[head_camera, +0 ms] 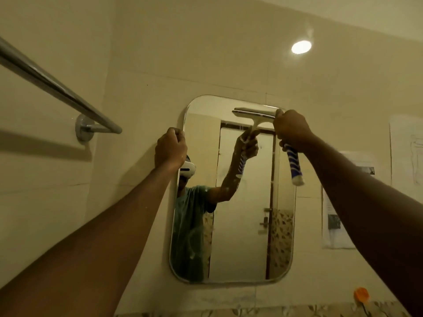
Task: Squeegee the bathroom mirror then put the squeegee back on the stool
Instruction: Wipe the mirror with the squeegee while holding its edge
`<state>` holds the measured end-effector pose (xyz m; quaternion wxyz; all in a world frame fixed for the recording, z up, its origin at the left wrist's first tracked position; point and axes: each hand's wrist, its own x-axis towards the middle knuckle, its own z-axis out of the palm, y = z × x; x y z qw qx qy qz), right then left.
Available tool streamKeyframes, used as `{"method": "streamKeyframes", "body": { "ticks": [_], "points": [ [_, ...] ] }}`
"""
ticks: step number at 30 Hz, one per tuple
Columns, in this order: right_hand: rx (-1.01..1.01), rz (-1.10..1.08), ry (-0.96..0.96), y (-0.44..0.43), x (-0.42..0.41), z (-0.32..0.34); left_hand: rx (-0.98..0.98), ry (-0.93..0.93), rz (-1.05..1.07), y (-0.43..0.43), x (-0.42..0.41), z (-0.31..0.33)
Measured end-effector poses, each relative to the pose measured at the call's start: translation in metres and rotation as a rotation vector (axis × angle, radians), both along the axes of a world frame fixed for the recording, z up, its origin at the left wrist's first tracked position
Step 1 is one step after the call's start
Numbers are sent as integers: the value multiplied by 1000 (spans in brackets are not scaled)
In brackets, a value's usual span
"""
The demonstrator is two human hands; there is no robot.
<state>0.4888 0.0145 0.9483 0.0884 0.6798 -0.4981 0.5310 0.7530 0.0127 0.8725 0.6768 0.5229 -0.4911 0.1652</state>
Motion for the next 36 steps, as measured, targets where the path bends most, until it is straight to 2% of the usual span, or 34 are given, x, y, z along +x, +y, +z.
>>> {"method": "streamKeyframes", "body": {
  "ticks": [5, 8, 11, 13, 15, 19, 22, 25, 27, 31, 33, 36],
  "points": [
    [51, -38, 51, 3, 4, 9, 11, -14, -37, -4, 6, 1],
    [71, -1, 75, 0, 7, -36, 19, -37, -7, -5, 8, 2],
    [140, 42, -38, 2, 10, -89, 21, -30, 4, -2, 5, 1],
    [192, 48, -23, 5, 8, -101, 35, -13, 3, 0, 4, 1],
    [201, 51, 8, 8, 4, -88, 54, -12, 1, 2, 3, 1],
    [41, 53, -29, 10, 2, -15, 59, -17, 4, 2, 4, 1],
    [35, 22, -8, 8, 8, 20, 64, -24, 18, 0, 5, 1],
    [61, -3, -7, 0, 10, -1, 66, -38, 30, -3, 8, 2],
    [51, -15, 39, -5, 7, -38, 52, -58, 48, -5, 8, 1],
    [109, 71, -4, 0, 9, -112, 29, -74, 70, -6, 7, 0],
    [145, 48, 19, 2, 7, -118, 16, -69, 75, -5, 5, -2],
    [130, 30, 10, 4, 6, -82, -21, -78, 97, -5, 3, -7]
  ]
}}
